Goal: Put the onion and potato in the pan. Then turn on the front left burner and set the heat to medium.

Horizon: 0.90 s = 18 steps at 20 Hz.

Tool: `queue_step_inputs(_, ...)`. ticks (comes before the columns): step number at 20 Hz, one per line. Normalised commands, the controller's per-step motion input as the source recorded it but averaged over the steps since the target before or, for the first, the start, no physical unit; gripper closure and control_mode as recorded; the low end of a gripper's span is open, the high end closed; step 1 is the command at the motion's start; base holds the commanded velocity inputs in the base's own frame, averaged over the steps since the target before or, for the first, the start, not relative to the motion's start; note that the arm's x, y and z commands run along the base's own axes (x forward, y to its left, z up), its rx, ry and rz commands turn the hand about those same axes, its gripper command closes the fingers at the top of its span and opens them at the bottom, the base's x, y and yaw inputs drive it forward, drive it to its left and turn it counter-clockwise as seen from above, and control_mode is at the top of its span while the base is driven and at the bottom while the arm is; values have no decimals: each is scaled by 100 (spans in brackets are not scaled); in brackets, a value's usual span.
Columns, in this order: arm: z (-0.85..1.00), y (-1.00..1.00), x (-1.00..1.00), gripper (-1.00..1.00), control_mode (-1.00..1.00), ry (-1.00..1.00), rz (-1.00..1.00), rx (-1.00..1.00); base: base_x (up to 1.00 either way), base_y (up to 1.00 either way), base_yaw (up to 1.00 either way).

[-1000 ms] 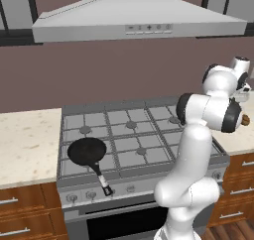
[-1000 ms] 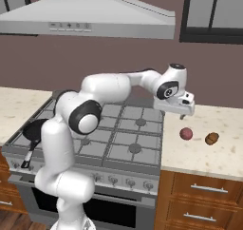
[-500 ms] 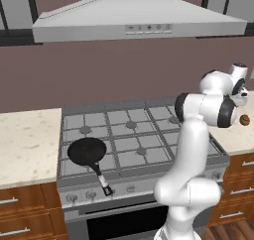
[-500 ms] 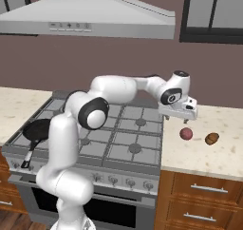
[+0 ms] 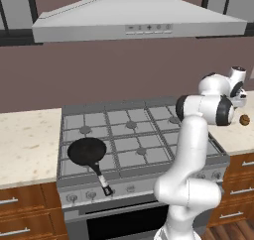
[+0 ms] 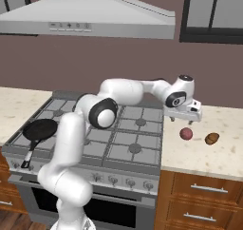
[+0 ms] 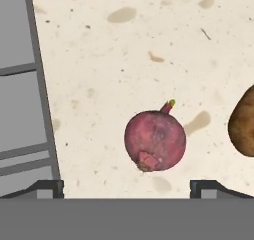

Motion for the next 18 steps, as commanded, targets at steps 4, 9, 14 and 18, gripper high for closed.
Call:
queue_step_inputs(4,-4,-32,20,-100,-100,0,0,0,0,0,0)
queue_step_inputs(9,-5,-25,16,-100,-100,0,0,0,0,0,0)
queue_step_inputs(14,-6,-6,2,-100,-100,0,1,0,0,0,0)
queue_step_inputs(18,-23,3,-1,-100,-100,3,3,3,0,0,0)
